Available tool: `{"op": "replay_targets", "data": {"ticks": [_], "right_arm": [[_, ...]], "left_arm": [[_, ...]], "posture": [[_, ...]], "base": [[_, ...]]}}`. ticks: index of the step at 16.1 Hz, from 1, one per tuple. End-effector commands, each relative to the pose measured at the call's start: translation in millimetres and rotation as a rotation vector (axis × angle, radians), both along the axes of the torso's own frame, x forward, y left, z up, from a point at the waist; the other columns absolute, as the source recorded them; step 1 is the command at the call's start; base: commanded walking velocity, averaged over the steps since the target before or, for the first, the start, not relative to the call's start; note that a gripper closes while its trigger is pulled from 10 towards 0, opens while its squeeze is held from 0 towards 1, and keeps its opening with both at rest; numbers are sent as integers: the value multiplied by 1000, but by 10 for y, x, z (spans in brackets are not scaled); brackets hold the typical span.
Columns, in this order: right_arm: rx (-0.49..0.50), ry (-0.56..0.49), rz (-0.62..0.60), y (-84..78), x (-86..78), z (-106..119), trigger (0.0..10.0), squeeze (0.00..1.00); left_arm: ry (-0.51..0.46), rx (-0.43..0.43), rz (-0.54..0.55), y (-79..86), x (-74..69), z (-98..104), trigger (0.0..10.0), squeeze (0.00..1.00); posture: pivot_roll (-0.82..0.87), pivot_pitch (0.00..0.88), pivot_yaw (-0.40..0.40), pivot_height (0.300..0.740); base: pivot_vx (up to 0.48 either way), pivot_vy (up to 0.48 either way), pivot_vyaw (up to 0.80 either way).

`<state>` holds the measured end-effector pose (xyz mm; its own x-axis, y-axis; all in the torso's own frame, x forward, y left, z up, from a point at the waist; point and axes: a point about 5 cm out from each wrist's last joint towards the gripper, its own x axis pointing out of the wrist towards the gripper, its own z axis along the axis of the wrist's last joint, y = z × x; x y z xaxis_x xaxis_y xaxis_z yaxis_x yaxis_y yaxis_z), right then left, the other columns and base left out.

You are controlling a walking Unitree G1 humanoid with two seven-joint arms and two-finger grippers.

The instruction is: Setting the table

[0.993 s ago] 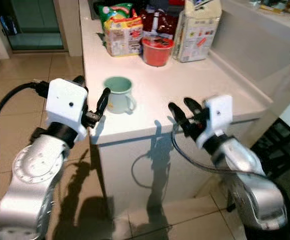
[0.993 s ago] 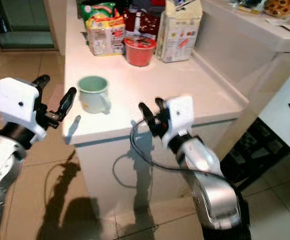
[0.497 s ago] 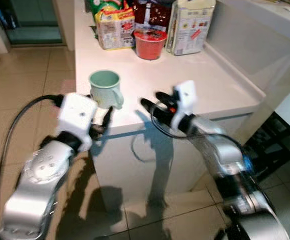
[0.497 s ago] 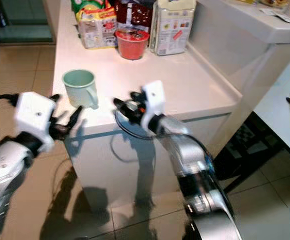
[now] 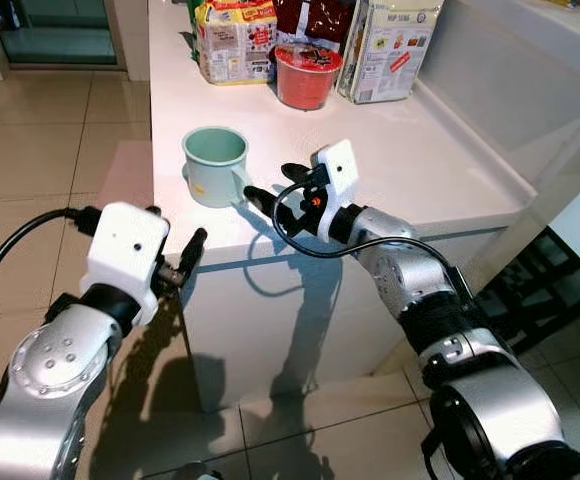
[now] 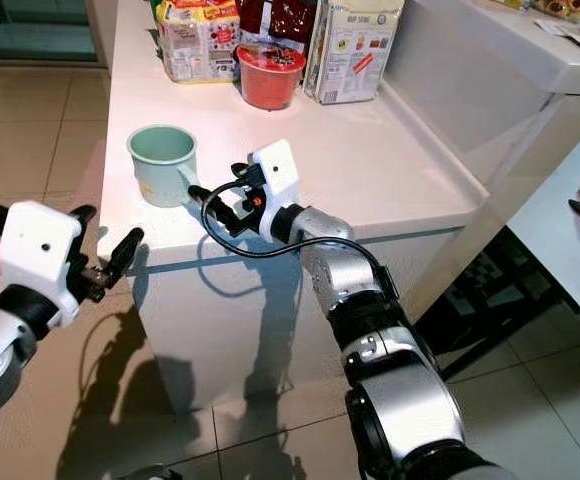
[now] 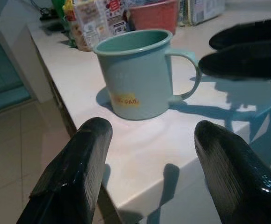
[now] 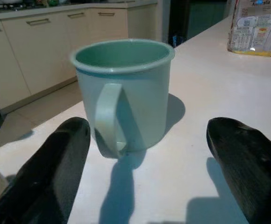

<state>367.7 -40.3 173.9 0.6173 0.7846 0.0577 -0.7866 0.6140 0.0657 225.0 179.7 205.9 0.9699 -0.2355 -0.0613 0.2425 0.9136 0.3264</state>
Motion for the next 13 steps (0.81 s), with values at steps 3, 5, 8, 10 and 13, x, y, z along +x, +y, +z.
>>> {"op": "replay_targets", "data": {"ticks": [3,5,8,10,13], "right_arm": [[-21,-12,6,31,21,-19,10000,0],[-9,-19,21,137,15,-34,10000,0],[9,-29,36,222,2,-28,4039,0],[17,-33,6,250,25,-8,0,0],[22,-36,-1,271,32,9,0,0]], "left_arm": [[8,3,-21,-12,-48,21,10000,0],[16,-3,-27,-35,-61,20,10000,0],[22,-8,-33,-60,-68,13,10000,0],[26,-11,-37,-75,-66,14,10000,0],[30,-11,-43,-78,-61,12,10000,0]], "posture": [[158,92,-138,740],[158,92,-136,740],[161,90,-136,740],[162,88,-134,740],[159,85,-132,740]], "base": [[0,0,0],[0,0,0],[0,0,0],[0,0,0],[0,0,0]]}}
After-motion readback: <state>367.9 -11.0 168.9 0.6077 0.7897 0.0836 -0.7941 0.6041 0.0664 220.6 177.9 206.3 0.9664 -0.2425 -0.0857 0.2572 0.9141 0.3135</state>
